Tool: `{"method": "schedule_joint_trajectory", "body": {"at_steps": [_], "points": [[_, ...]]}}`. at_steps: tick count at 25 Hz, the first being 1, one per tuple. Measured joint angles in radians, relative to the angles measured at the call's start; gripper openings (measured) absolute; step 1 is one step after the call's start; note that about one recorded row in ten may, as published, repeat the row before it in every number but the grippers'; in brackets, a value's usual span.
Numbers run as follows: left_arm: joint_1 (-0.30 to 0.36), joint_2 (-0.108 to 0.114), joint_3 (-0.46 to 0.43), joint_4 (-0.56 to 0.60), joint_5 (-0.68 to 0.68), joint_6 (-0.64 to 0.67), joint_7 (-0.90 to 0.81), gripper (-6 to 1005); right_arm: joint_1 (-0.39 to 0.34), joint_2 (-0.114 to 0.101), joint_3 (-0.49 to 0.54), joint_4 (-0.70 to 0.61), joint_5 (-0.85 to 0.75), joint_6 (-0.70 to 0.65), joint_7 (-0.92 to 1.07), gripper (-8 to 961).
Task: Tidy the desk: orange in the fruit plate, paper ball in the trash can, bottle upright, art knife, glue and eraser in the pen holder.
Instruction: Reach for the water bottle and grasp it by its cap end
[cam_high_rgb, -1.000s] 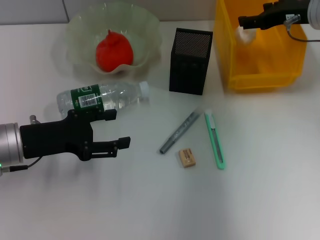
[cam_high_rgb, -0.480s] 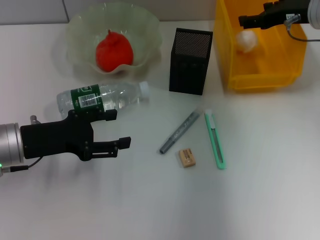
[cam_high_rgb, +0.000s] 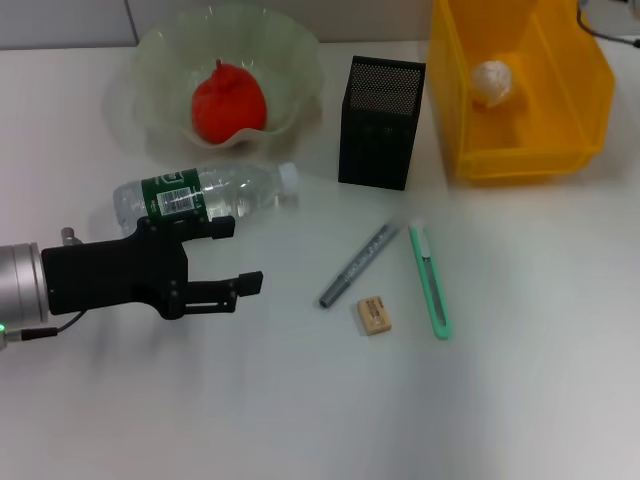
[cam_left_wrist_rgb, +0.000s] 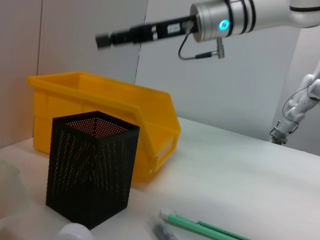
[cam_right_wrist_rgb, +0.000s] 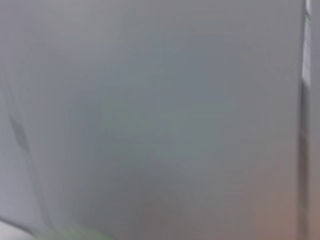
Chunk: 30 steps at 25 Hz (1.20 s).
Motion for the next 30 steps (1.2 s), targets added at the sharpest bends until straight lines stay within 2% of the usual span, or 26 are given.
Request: {"method": "schedule_joint_trajectory", "body": {"at_steps": [3, 4, 5, 10, 14, 21, 30], "points": [[-0.002, 0.000, -0.003, 0.001, 0.000, -0.001, 0.000, 841, -0.027, -0.013, 0.006, 0.030, 0.178, -0.130, -0.151, 798], [-0.003, -0.001, -0.004, 0.002, 0.000, -0.001, 0.000, 841, -0.041, -0.020, 0.006, 0.061, 0.252, -0.221, -0.235, 798], [-0.003, -0.001, -0.004, 0.002, 0.000, -0.001, 0.000, 841, -0.041, -0.020, 0.006, 0.061, 0.252, -0.221, -0.235, 799], [-0.010, -0.002, -0.002, 0.003, 0.000, -0.001, 0.002, 841, -0.062, -0.034, 0.006, 0.150, 0.300, -0.459, -0.412, 799], [-0.014, -0.003, -0.006, 0.004, 0.000, -0.001, 0.003, 841, -0.085, -0.034, -0.005, 0.212, 0.275, -0.558, -0.499, 798], [-0.021, -0.003, -0.008, 0.004, 0.000, -0.001, -0.005, 841, -0.109, -0.025, -0.005, 0.284, 0.193, -0.580, -0.565, 798], [-0.027, -0.002, -0.009, 0.007, 0.000, -0.005, -0.009, 841, -0.135, -0.015, -0.004, 0.372, 0.132, -0.520, -0.646, 795]]}}
